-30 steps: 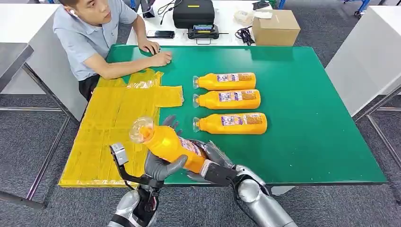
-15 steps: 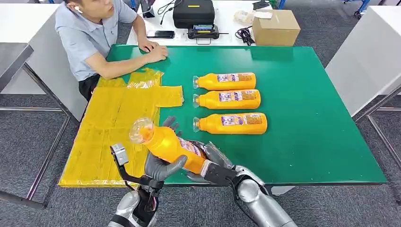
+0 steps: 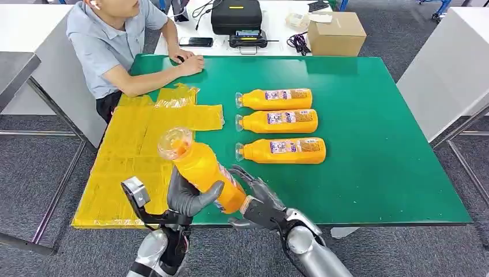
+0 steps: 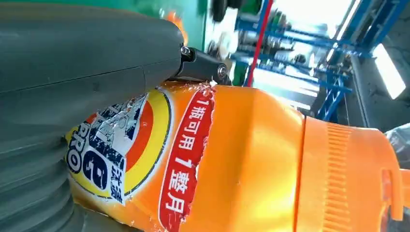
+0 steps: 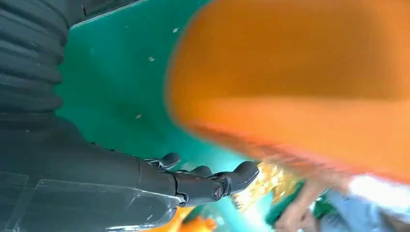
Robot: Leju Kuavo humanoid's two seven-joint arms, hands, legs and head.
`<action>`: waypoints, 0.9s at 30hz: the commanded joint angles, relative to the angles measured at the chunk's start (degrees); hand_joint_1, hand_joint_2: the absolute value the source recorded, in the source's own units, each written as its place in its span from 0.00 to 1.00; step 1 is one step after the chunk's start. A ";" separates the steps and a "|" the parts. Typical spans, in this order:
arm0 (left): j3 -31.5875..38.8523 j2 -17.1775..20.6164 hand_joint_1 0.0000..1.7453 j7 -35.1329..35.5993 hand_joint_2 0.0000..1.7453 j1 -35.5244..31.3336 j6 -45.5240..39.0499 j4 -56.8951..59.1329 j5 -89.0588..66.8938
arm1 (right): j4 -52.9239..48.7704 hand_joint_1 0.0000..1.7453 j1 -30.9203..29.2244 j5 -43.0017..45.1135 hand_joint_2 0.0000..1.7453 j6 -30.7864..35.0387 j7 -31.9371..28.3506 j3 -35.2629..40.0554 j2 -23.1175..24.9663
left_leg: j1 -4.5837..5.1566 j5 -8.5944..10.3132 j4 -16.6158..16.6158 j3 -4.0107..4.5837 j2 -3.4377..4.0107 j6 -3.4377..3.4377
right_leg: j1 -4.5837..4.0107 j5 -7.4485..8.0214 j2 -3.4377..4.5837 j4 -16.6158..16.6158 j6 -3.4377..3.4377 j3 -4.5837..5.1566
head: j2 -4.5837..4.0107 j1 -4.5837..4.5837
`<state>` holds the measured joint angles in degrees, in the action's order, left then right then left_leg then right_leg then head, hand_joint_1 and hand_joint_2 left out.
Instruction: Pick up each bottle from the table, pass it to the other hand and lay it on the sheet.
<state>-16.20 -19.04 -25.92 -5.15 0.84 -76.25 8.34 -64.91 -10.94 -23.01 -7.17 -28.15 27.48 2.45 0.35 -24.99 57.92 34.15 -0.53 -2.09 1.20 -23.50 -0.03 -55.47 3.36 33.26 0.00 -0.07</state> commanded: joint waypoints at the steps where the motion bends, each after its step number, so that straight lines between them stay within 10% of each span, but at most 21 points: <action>1: 4.20 -0.17 1.00 1.25 1.00 1.73 -4.56 -6.42 -7.32 | 1.41 0.00 2.18 -1.76 1.00 2.21 1.09 -10.52 3.32 | -0.03 -0.04 -0.03 -0.09 0.05 0.09 | -0.04 -0.03 0.02 0.02 -0.11 -0.08 | 0.00 0.00; 12: 4.89 -0.56 1.00 2.79 1.00 1.51 -2.55 -5.95 -7.34 | -0.18 0.00 2.42 -2.36 1.00 1.29 1.47 -16.44 6.09 | -0.03 -0.03 0.00 -0.07 0.06 0.07 | -0.04 -0.02 0.03 0.00 -0.09 -0.04 | 0.00 -0.02; 14: 3.57 1.26 1.00 1.78 1.00 0.65 -14.91 -7.51 -22.49 | -1.02 0.00 3.38 -2.95 1.00 1.29 1.52 -17.50 6.47 | -0.06 -0.05 0.00 -0.10 0.03 0.10 | -0.06 -0.04 -0.01 0.01 -0.13 -0.09 | 0.00 0.00; 20: 6.89 3.59 1.00 22.12 1.00 -5.01 -25.06 -6.36 -87.81 | 2.21 0.00 -0.23 -4.41 1.00 0.05 0.78 -17.82 7.29 | -0.10 -0.06 0.04 -0.12 0.11 0.16 | -0.11 -0.04 0.06 -0.05 -0.19 -0.07 | 0.00 0.00; 27: -0.75 15.52 1.00 40.66 1.00 -17.07 -28.69 17.09 -98.34 | 7.60 0.00 -4.04 -3.02 1.00 -0.01 -1.25 -15.42 7.52 | -0.08 0.08 -0.16 -0.29 0.15 0.20 | -0.09 0.12 0.07 0.10 -0.22 -0.20 | 0.00 -0.04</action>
<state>-10.93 -16.74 3.14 -9.94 -26.89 -80.75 -88.33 -65.11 -9.84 -26.95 -7.13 -28.26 11.67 9.44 0.34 -24.92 57.92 34.11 -0.46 -2.03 1.19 -23.41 -0.02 -55.48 3.28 33.28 0.00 -0.11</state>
